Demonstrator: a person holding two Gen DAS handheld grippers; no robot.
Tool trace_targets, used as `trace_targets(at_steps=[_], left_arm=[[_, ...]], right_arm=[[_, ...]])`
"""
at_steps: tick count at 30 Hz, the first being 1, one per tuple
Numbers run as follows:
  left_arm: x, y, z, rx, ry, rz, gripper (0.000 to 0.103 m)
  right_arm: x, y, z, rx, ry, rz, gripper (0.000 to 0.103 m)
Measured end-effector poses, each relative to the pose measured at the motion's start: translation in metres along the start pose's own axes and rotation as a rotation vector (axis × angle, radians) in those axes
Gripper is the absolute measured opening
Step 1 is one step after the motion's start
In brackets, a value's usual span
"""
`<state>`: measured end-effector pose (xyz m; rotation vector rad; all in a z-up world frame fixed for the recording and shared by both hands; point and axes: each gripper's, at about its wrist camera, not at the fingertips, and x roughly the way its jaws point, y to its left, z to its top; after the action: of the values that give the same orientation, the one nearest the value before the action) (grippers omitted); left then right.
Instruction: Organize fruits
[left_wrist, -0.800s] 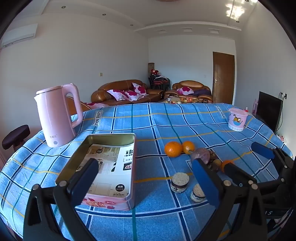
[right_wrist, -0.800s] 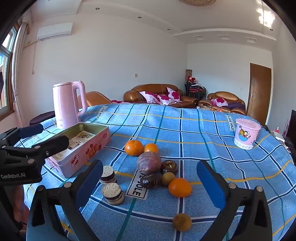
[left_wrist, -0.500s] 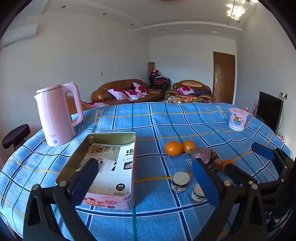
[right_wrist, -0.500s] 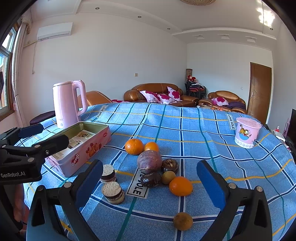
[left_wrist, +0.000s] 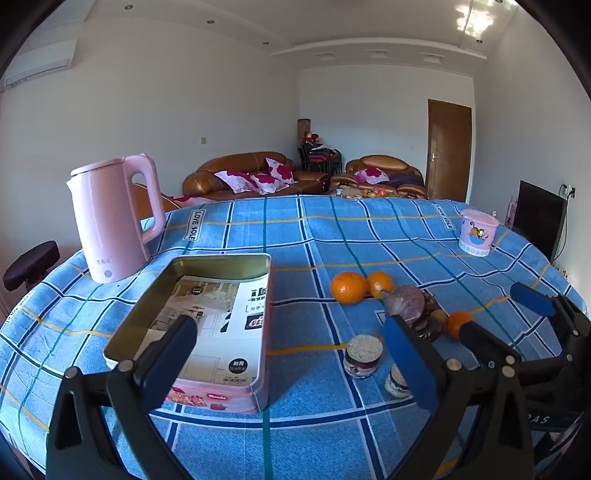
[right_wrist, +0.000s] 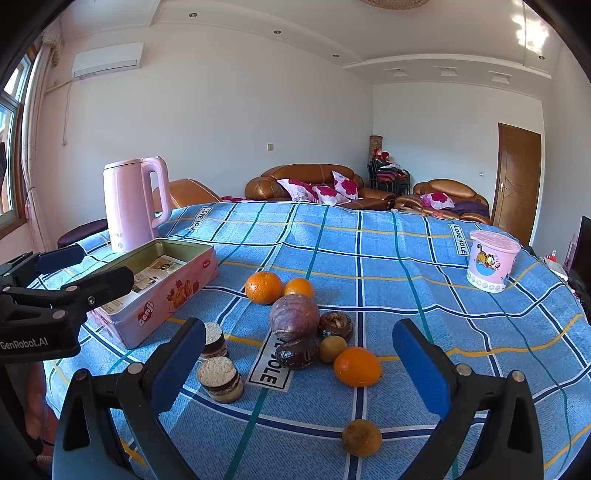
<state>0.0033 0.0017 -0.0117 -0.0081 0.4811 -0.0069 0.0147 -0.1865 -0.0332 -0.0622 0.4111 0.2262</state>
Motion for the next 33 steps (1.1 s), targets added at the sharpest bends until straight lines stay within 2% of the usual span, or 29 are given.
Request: trace_targets(at_steps=[5,10,12,16,19,25,27,31,33], left_arm=[[0.016,-0.008,-0.01,-0.011,0.063,-0.067,0.103],[0.019,-0.025,-0.019,0.025,0.081,-0.119,0.1],[0.021,-0.03,-0.022,0.036,0.089,-0.144,0.091],[0.028,-0.039,-0.028,0.042,0.132,-0.195,0.085],[0.028,-0.048,-0.032,0.057,0.142,-0.228,0.084],[0.034,-0.061,-0.035,0.088,0.178,-0.276,0.065],[0.038,-0.063,-0.037,0.084,0.198,-0.293,0.063],[0.042,-0.071,-0.038,0.095,0.214,-0.309,0.062],[0.046,-0.074,-0.039,0.101,0.227,-0.313,0.056]], right_arm=[[0.001,-0.019,-0.014,0.026,0.022,-0.066,0.102],[0.006,-0.034,-0.03,0.034,0.064,-0.08,0.102],[0.007,-0.035,-0.033,0.028,0.072,-0.071,0.102],[0.009,-0.033,-0.038,0.012,0.089,-0.049,0.101],[0.01,-0.032,-0.042,-0.004,0.108,-0.042,0.089],[0.01,-0.046,-0.052,0.028,0.14,-0.035,0.07],[0.012,-0.048,-0.055,0.035,0.154,-0.018,0.059],[0.014,-0.047,-0.057,0.033,0.159,-0.005,0.054],[0.015,-0.046,-0.058,0.028,0.159,0.002,0.045]])
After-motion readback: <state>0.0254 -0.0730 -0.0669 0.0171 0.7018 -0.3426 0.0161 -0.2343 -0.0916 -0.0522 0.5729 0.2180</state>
